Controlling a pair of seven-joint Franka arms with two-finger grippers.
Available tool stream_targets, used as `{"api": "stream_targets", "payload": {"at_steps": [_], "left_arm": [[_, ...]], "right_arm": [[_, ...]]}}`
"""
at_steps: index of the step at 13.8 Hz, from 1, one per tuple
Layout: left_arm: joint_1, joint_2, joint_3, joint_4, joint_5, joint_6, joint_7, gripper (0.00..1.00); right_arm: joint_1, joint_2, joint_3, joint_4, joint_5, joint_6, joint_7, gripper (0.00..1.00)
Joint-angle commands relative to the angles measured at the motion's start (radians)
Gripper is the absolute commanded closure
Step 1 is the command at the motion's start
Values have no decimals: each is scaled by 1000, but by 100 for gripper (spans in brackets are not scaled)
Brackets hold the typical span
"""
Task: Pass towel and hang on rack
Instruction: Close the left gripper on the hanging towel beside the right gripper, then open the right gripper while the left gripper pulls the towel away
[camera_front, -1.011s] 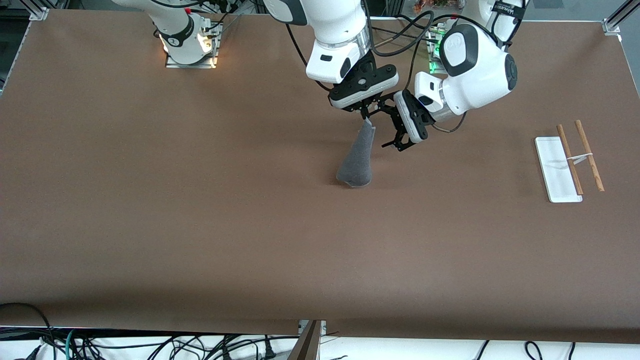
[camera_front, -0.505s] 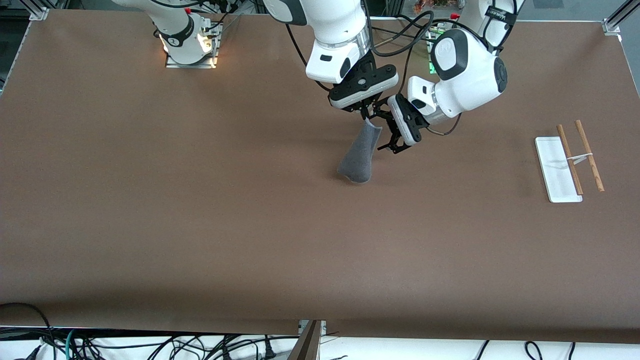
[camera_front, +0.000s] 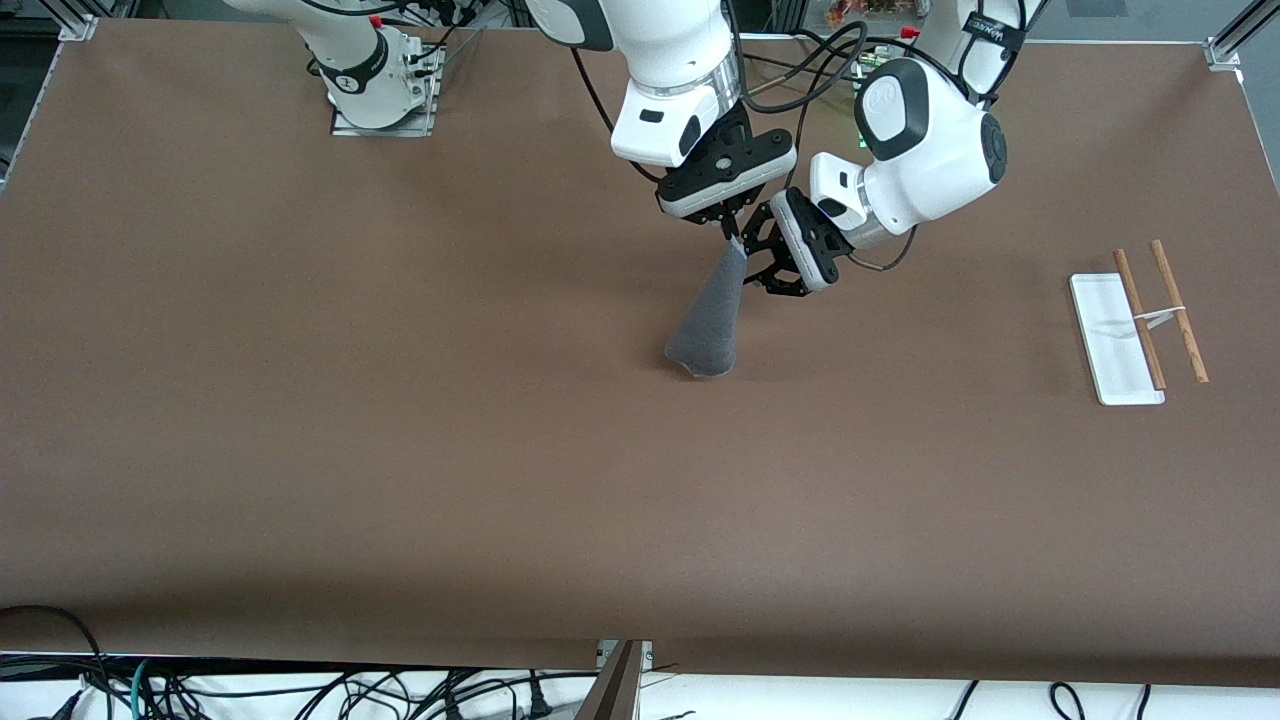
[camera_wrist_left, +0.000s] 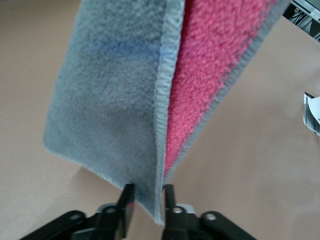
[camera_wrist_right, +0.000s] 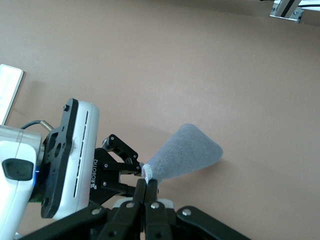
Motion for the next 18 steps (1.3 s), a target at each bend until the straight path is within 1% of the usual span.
{"api": "stream_targets", "payload": {"at_steps": [1,7,11,12,14,15,16,17,18], "left_arm": [[12,-7,-8,6,-35,6,46,100],[13,-8,-6,8,-35,3,52,100],[35,-8,1,14,-23,-5,54,100],[57,-8,0,21,-17,-10,52,100],[99,-7,4,49,-14,-74,52,100],[134,-5,3,60,11,-107,57,100],[177,-4,3,80,59,-146,58,100],[217,-2,3,99,116,-202,57,100],[261,4,3,132,171,-265,57,100]], "right_arm": [[5,-6,-6,4,4,3,0,100],[5,-6,-6,4,4,3,0,100],[4,-6,-6,3,4,3,0,100],[1,-6,-6,3,6,3,2,97],[-2,-9,-6,3,9,2,2,83],[-2,-9,-7,3,7,2,-1,72],[-2,-9,-7,3,7,2,-1,59],[-4,-9,-9,3,7,3,-4,27],[-4,-11,-9,3,6,3,-10,0]]}}
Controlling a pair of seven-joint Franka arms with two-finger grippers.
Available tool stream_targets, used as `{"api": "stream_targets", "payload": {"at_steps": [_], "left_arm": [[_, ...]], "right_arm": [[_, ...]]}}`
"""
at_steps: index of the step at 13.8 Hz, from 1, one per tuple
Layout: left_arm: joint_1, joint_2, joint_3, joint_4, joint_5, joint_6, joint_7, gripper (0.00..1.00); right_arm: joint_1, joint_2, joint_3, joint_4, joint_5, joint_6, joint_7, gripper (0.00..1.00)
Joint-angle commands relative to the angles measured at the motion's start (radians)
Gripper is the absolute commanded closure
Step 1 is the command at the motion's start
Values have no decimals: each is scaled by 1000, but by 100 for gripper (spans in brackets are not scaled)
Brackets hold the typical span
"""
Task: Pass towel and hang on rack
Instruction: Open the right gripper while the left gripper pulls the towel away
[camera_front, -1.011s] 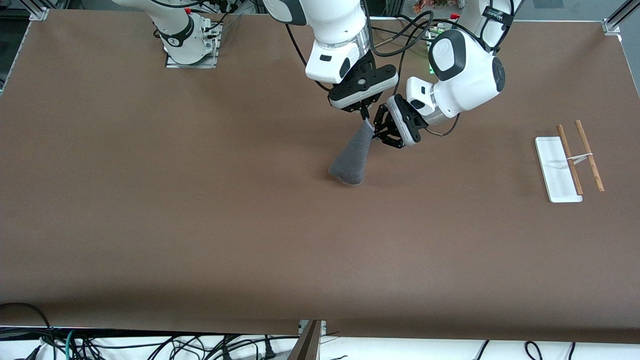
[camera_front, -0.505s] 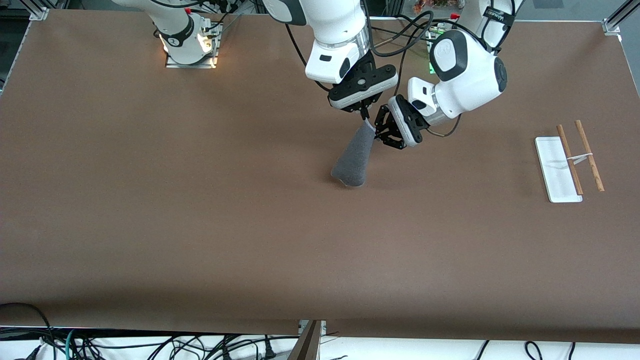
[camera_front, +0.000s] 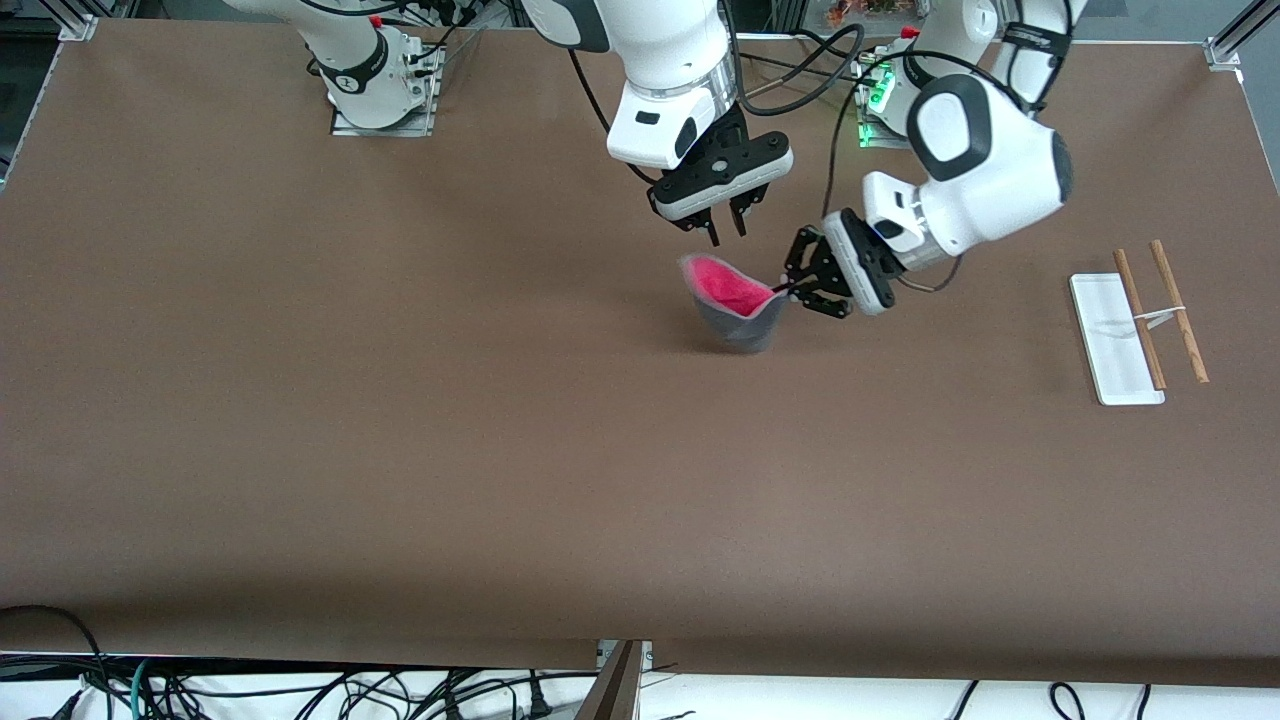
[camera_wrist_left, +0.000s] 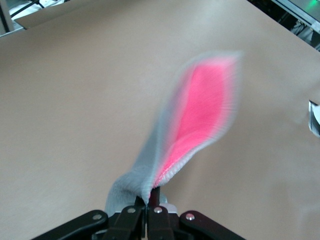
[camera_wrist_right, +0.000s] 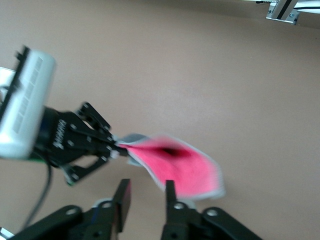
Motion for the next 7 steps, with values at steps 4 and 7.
{"api": "stream_targets", "payload": {"at_steps": [4,7], "left_arm": [[270,31,-6,184,294,-364,18,100],[434,109,-6,337,513,-583,21,100]], "right_arm": [[-8,-12,-7,2,1,-8,-20,0],[-55,-18,-9,1,1,-45,-100,0]]}}
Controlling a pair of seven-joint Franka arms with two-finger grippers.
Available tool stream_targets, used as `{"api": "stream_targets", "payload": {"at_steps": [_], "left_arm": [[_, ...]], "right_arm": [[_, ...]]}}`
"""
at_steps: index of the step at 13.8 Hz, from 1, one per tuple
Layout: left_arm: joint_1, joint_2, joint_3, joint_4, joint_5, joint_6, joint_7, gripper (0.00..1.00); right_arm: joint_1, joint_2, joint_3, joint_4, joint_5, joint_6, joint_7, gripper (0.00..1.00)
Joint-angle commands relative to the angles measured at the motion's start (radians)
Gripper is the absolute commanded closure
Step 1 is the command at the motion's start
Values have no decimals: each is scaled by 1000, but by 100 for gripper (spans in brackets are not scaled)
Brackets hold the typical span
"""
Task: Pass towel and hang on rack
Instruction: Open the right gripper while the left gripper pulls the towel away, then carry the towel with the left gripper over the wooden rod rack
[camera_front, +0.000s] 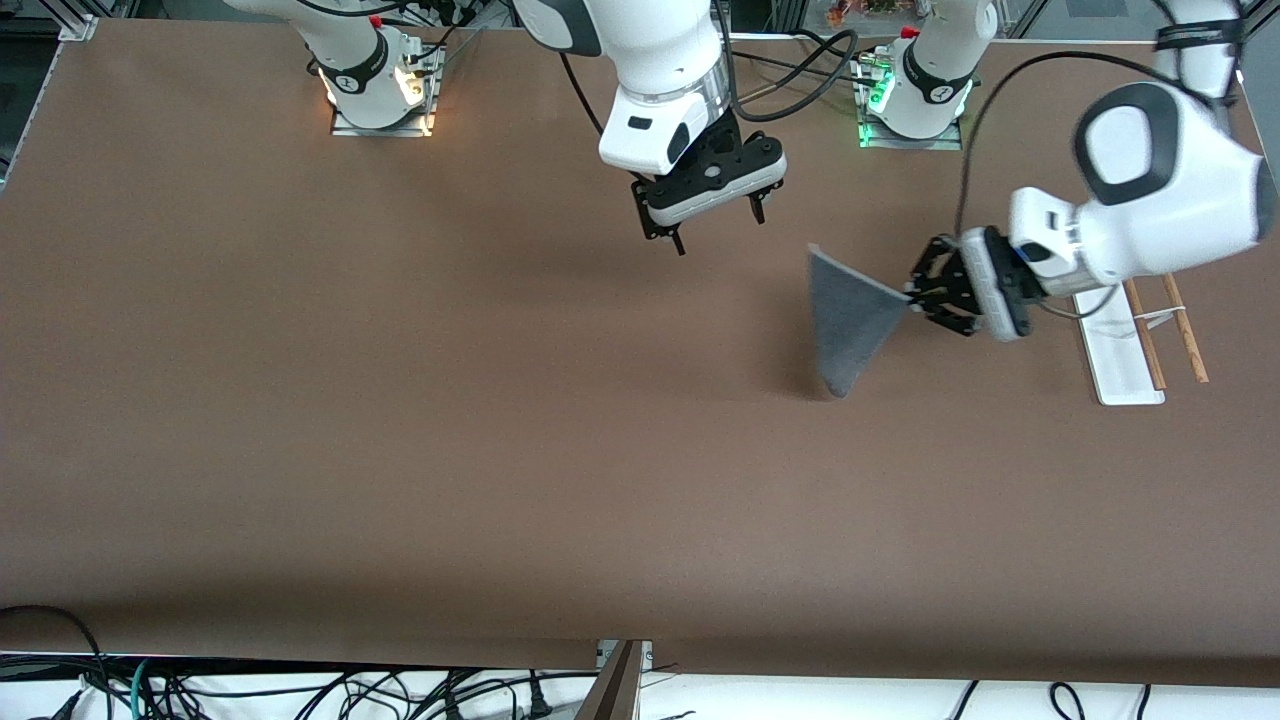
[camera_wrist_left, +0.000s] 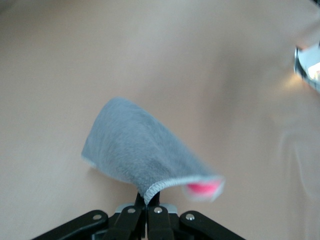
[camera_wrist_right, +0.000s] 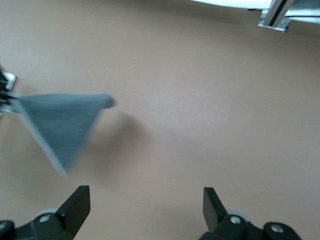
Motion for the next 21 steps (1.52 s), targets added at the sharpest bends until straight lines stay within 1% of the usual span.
{"api": "stream_targets", "payload": {"at_steps": [1,2,4,7,10,12,13,15,17,18,19,20,21], "left_arm": [[140,127,-17,181,194,-185,19,100],[186,161,-17,237,271,-245,22,100],[271,212,-16,324,400,-324,42,100],[404,243,-11,362,535,-327,38,100],[440,226,-7,471,687,-338,32,100],[448,226,5,541,736,-388,30,100],[449,224,7,561,762,-411,30,100],[454,220,9,617,801,-452,30,100],[487,232,7,612,821,-456,15,100],[506,241,7,605,821,-457,-5,100],[533,281,6,605,821,-459,-36,100],[543,316,4,603,809,-462,-65,100],[543,331,4,595,804,-466,-91,100]], "right_arm": [[-41,-17,2,0,-1,-64,-64,0],[-51,-24,-3,0,-3,-81,-70,0],[-61,-35,-39,0,-3,-98,-75,0],[-63,-35,-119,0,-3,-124,-156,0],[-63,-35,-188,-1,-3,-126,-163,0],[-65,-41,-230,-1,-5,-133,-166,0],[-71,-43,-244,-1,-3,-147,-181,0],[-104,-44,-245,-1,-1,-192,-230,0],[-159,-58,-244,-9,-1,-229,-250,0],[-192,-81,-241,-36,2,-244,-271,0],[-221,-107,-238,-82,2,-250,-290,0],[-250,-142,-236,-136,2,-250,-302,0],[-287,-170,-236,-188,2,-243,-320,0]]}}
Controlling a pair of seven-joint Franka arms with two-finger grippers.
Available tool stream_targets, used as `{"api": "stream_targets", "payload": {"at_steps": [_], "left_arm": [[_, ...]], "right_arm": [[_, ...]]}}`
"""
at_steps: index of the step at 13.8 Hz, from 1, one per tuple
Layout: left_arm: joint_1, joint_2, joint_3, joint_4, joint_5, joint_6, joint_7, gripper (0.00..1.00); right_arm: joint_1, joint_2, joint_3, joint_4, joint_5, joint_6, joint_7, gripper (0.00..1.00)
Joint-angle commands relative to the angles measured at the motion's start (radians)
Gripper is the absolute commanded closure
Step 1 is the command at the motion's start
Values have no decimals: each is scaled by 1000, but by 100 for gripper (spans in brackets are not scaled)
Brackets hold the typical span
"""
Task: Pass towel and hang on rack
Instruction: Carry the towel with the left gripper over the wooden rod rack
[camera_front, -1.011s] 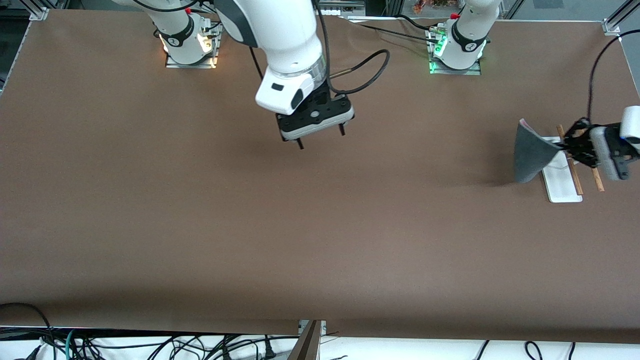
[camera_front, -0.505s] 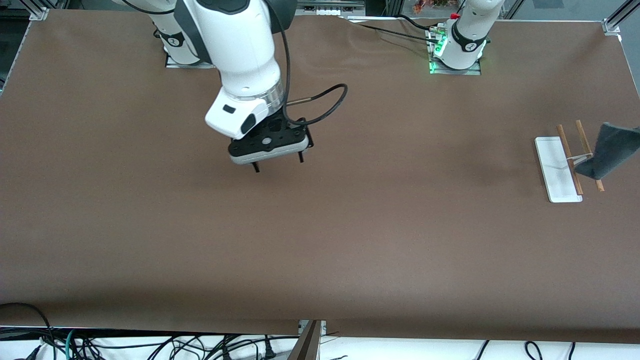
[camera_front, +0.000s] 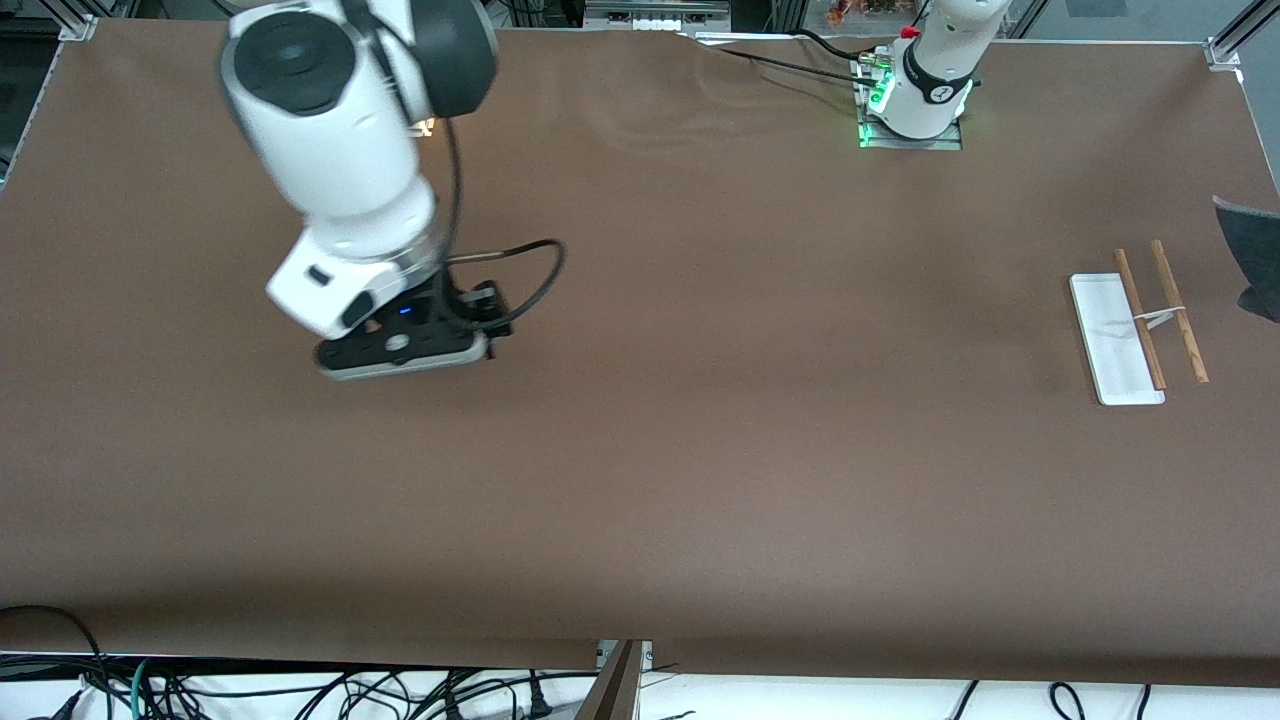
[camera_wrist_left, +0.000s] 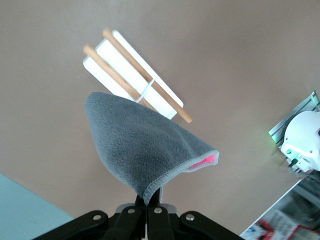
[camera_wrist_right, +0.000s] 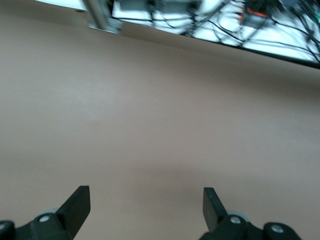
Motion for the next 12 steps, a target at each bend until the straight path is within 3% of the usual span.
{"api": "stream_targets", "payload": {"at_steps": [1,7,12], "left_arm": [[10,68,-14,5,-4,-16,-88,100],[9,144,-14,-5,-139,-73,-193,100],[4,242,-14,-8,-156,-45,-268,100]], "right_arm": [[-93,-120,22,-172,6,10,-71,0],[-283,-221,22,-278,6,-3,-238,0],[-423,-313,51,-376,-2,-4,-386,0]]}}
